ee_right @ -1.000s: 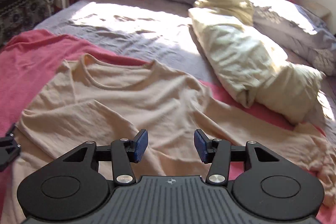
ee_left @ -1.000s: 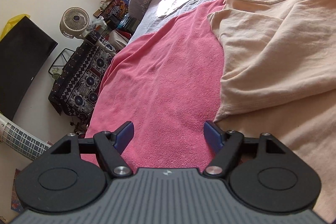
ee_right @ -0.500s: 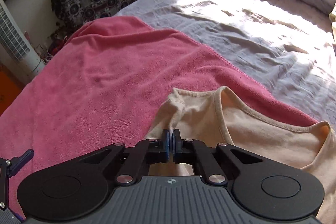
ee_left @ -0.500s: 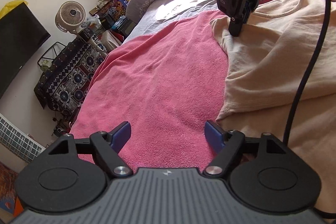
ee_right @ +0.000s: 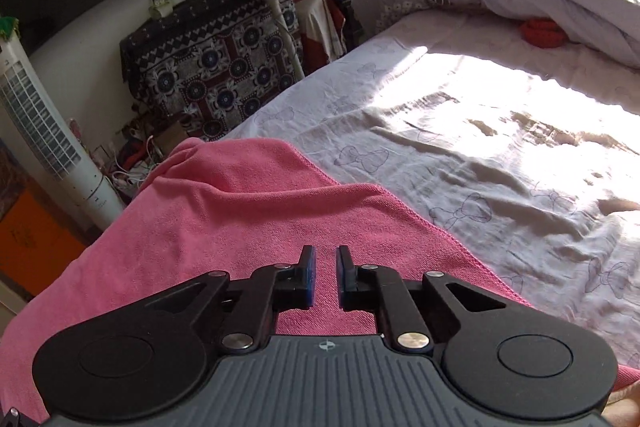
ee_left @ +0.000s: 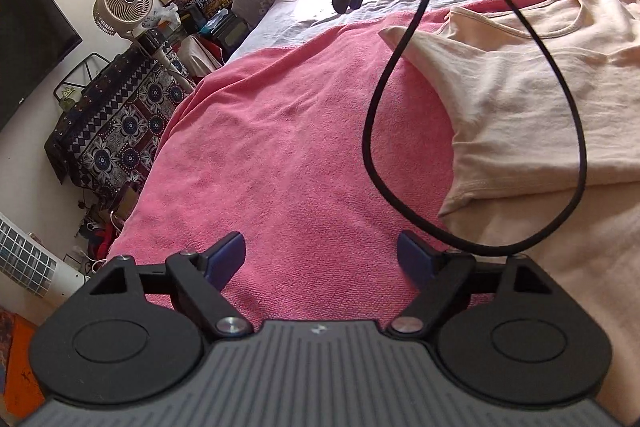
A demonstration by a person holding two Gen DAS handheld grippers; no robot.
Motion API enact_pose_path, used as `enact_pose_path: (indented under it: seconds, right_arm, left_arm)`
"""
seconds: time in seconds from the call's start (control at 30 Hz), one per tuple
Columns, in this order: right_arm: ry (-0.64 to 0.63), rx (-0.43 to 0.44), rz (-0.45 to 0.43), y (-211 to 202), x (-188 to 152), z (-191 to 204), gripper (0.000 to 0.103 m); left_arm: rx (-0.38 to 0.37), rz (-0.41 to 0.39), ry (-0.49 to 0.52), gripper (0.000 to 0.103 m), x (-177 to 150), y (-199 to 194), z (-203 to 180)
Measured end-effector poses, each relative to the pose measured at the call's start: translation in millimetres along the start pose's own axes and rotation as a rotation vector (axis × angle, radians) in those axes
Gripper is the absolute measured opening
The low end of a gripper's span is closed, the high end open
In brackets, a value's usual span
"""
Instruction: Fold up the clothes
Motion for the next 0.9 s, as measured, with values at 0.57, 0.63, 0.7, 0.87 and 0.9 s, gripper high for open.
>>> enact_pose_path:
  seconds: [0.57, 0.63, 0.7, 0.87, 0.9]
  right_arm:
    - [-0.048, -0.018, -0.002, -4.1, -45.9, 57.2, 0.027]
    - [-0.013, -0.095, -0.070, -42.1, -49.9, 36.7, 0.055]
    - [0.020, -0.200, -0.086, -83.0, -68.8, 3.7, 0.060]
    - [0.217, -0.524, 0.041, -192.7, -165.8, -107.2, 0.060]
    - [0.284, -0.573, 0.069, -211.2, -188.5, -125.9, 0.060]
  left_arm:
    - [0.057, 0.123, -0.014, 0.085, 4.1, 9.3, 36.0]
    - [0.069, 0.130, -0.035, 0.085, 11.1, 13.1, 44.8]
    - [0.074, 0.120, -0.047, 0.085, 21.4, 16.5, 52.8]
    - [0.080, 0.027, -0.011, 0.085, 60.1, 19.9, 58.6]
    - [0.074, 0.019, -0.010, 0.085, 66.4, 20.2, 57.0]
Point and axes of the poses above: each gripper's, at about its wrist camera, not at the fingertips, and y roughly the way its jaws point, z to its left, x to its top, the point moved 9 cm from there along y, roughly the way its jaws point, and after that the axes turned 1 degree about x, right-handed, at the moved point
